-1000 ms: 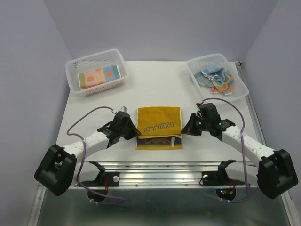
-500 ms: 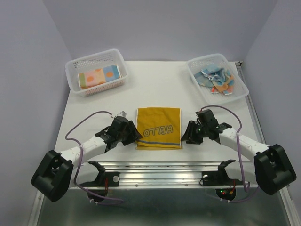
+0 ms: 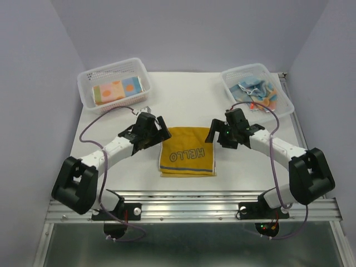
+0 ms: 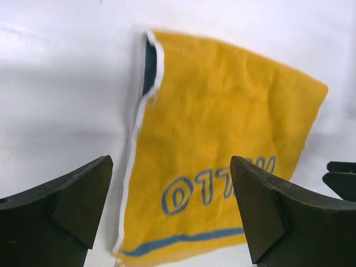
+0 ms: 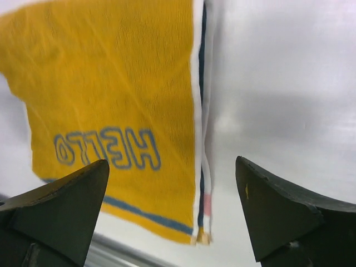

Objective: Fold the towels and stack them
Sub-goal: Fold the towel

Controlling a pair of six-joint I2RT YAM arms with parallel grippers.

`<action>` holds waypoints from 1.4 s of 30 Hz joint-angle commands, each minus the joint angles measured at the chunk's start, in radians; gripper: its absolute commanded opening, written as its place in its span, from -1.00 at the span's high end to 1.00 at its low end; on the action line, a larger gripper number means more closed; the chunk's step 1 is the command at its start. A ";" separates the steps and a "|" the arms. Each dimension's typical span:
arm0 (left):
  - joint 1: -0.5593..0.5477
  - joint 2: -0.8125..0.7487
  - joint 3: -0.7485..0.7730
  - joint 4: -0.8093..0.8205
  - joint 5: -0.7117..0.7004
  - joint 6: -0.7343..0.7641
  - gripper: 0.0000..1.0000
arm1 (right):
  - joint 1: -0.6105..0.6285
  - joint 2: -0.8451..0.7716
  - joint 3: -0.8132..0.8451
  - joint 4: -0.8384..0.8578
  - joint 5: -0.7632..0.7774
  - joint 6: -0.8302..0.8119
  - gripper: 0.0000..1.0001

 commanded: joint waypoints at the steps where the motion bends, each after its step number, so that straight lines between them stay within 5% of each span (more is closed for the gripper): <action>1: 0.063 0.143 0.138 0.023 -0.013 0.106 -0.96 | 0.002 0.119 0.176 -0.006 0.237 -0.056 -1.00; 4: 0.096 0.252 0.217 0.031 -0.007 0.133 -0.83 | 0.002 0.220 0.260 -0.008 0.288 -0.100 -0.93; 8: 0.114 0.387 0.312 0.033 0.042 0.177 -0.58 | 0.000 0.321 0.343 0.004 0.317 -0.146 -0.43; 14: 0.122 0.490 0.388 0.033 0.058 0.199 -0.06 | -0.006 0.427 0.414 0.006 0.369 -0.162 0.02; 21: 0.129 0.558 0.403 0.042 0.076 0.199 0.26 | -0.017 0.498 0.442 0.009 0.386 -0.172 0.16; 26: 0.128 0.579 0.399 0.065 0.111 0.209 1.00 | -0.017 0.515 0.434 0.046 0.379 -0.205 0.24; 28: 0.128 0.581 0.400 0.068 0.113 0.211 1.00 | -0.017 0.521 0.438 0.055 0.366 -0.215 0.25; 37: 0.129 0.473 0.342 0.160 0.116 0.217 1.00 | -0.017 0.471 0.431 0.064 0.311 -0.271 0.98; 42: 0.128 0.366 0.270 0.207 0.116 0.217 1.00 | -0.017 0.359 0.351 0.084 0.239 -0.281 0.99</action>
